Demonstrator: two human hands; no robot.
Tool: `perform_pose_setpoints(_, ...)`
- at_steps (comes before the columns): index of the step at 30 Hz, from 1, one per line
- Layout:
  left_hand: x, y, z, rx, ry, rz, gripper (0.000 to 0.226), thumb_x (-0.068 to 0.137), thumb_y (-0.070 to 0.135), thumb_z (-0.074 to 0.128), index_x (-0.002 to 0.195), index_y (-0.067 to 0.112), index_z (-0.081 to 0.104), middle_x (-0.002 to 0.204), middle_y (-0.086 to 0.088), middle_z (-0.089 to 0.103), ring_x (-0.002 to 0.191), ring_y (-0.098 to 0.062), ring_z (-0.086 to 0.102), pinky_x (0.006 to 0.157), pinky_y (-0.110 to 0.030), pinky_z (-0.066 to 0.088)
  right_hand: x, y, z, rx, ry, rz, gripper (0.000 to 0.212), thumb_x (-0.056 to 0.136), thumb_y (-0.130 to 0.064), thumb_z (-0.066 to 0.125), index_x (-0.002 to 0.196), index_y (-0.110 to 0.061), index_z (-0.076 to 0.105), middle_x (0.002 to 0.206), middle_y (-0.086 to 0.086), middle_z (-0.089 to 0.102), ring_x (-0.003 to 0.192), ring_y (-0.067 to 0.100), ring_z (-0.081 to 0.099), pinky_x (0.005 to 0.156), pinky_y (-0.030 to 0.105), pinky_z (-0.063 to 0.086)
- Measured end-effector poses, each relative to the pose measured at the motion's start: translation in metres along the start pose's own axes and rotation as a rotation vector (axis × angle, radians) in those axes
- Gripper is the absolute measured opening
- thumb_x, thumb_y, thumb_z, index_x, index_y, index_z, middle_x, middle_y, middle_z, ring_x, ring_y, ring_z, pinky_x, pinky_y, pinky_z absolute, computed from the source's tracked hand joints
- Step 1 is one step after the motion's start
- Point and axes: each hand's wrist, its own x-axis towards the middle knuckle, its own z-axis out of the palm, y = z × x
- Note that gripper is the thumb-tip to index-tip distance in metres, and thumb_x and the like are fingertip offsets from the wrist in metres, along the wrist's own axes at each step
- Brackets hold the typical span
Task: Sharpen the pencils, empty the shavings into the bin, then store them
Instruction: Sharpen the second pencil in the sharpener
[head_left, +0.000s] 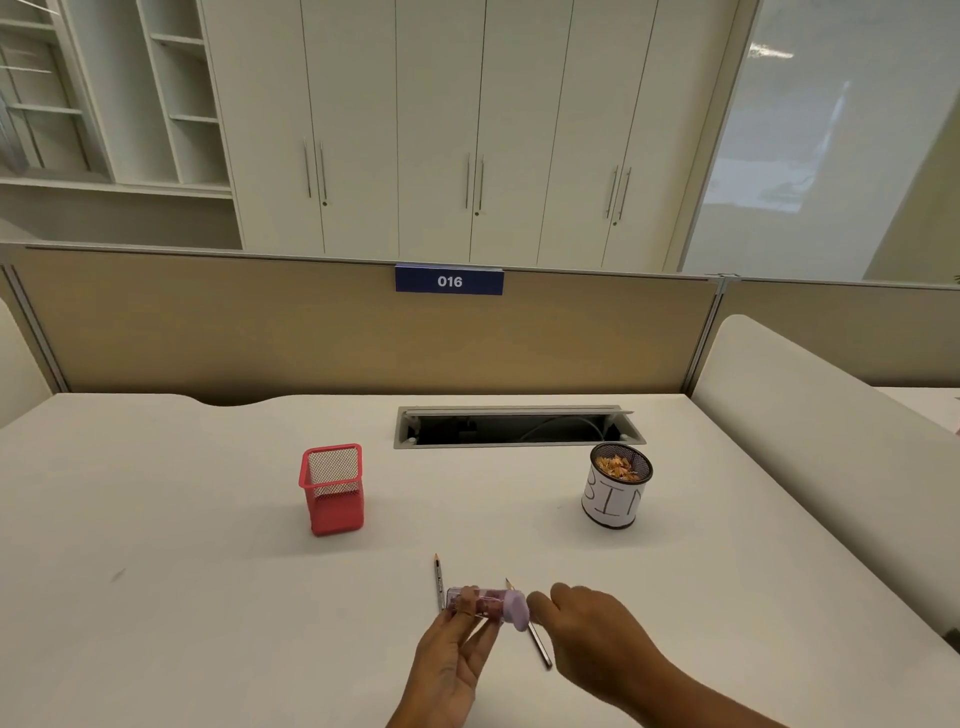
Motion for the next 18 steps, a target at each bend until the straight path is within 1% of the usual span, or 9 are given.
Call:
perform_pose_setpoints(2, 0.002, 0.000, -0.001, 0.025, 0.006, -0.003, 0.012, 0.090, 0.005, 0.051, 0.089, -0.004, 0.060, 0.089, -0.018, 0.065, 0.079, -0.029, 0.064, 0.051, -0.024, 0.058, 0.001, -0.006, -0.004, 0.346, -0.167, 0.144, 0.008, 0.075, -0.020, 0.067, 0.070, -0.021, 0.061, 0.055, -0.006, 0.055, 0.052, 0.019, 0.046, 0.042, 0.020, 0.017)
perform_pose_setpoints(4, 0.003, 0.000, -0.002, 0.057, -0.007, -0.008, 0.011, 0.089, 0.004, 0.052, 0.089, -0.002, 0.061, 0.092, -0.017, 0.063, 0.081, -0.028, 0.061, 0.050, -0.023, 0.058, 0.006, 0.003, -0.001, 1.001, -0.354, 0.488, 0.032, 0.088, -0.015, 0.047, 0.058, -0.021, 0.056, 0.045, -0.009, 0.043, 0.045, 0.014, 0.038, 0.041, 0.017, 0.021)
perform_pose_setpoints(6, 0.002, -0.001, -0.003, 0.077, -0.020, -0.028, 0.010, 0.088, 0.003, 0.053, 0.089, -0.001, 0.062, 0.090, -0.017, 0.066, 0.077, -0.028, 0.064, 0.053, -0.024, 0.059, 0.010, 0.016, -0.002, 1.547, -0.703, 0.766, 0.041, 0.091, -0.012, 0.038, 0.054, -0.018, 0.054, 0.036, -0.009, 0.029, 0.032, 0.006, 0.021, 0.032, 0.014, 0.016)
perform_pose_setpoints(8, 0.000, -0.002, -0.003, 0.088, -0.030, -0.033, 0.010, 0.088, 0.001, 0.053, 0.085, -0.001, 0.063, 0.079, -0.016, 0.070, 0.063, -0.026, 0.070, 0.051, -0.025, 0.058, 0.009, 0.024, -0.004, 1.749, -0.858, 0.831, 0.043, 0.096, -0.013, 0.031, 0.060, -0.015, 0.054, 0.037, -0.008, 0.026, 0.032, 0.004, 0.015, 0.029, 0.012, 0.013)
perform_pose_setpoints(9, 0.000, -0.002, -0.003, 0.089, -0.029, -0.030, 0.011, 0.088, 0.001, 0.053, 0.084, -0.001, 0.063, 0.075, -0.015, 0.071, 0.057, -0.023, 0.070, 0.050, -0.025, 0.058, 0.009, 0.025, -0.003, 1.752, -0.843, 0.815, 0.041, 0.096, -0.014, 0.031, 0.061, -0.014, 0.053, 0.039, -0.007, 0.028, 0.032, 0.004, 0.017, 0.030, 0.012, 0.014)
perform_pose_setpoints(11, 0.001, -0.001, -0.003, 0.086, -0.010, -0.021, 0.010, 0.088, 0.000, 0.054, 0.084, -0.002, 0.063, 0.081, -0.016, 0.068, 0.052, -0.020, 0.070, 0.049, -0.025, 0.058, 0.010, 0.020, -0.004, 1.533, -0.699, 0.723, 0.033, 0.094, -0.016, 0.037, 0.065, -0.016, 0.051, 0.047, -0.006, 0.037, 0.034, 0.004, 0.027, 0.035, 0.013, 0.020)
perform_pose_setpoints(15, 0.002, 0.001, -0.001, 0.037, -0.001, 0.008, 0.010, 0.088, 0.002, 0.053, 0.084, -0.004, 0.061, 0.083, -0.018, 0.067, 0.052, -0.018, 0.070, 0.049, -0.024, 0.058, 0.002, 0.006, -0.006, 0.714, -0.226, 0.272, 0.008, 0.086, -0.028, 0.059, 0.085, -0.023, 0.053, 0.075, -0.006, 0.058, 0.065, 0.009, 0.053, 0.049, 0.013, 0.032)
perform_pose_setpoints(16, 0.001, 0.002, 0.000, 0.021, -0.008, 0.008, 0.011, 0.089, 0.002, 0.053, 0.084, -0.004, 0.061, 0.077, -0.018, 0.070, 0.052, -0.019, 0.070, 0.048, -0.024, 0.057, -0.001, 0.007, -0.004, 0.418, -0.115, 0.145, 0.011, 0.076, -0.024, 0.069, 0.082, -0.024, 0.060, 0.074, -0.006, 0.061, 0.065, 0.010, 0.056, 0.048, 0.015, 0.033)
perform_pose_setpoints(18, -0.002, 0.000, 0.003, -0.006, -0.018, 0.000, 0.013, 0.089, 0.004, 0.052, 0.083, -0.005, 0.060, 0.064, -0.016, 0.072, 0.051, -0.020, 0.070, 0.046, -0.025, 0.057, -0.006, 0.005, -0.004, 0.124, 0.058, 0.035, 0.017, 0.050, -0.015, 0.077, 0.058, -0.024, 0.064, 0.052, -0.008, 0.059, 0.045, 0.006, 0.052, 0.037, 0.014, 0.032)
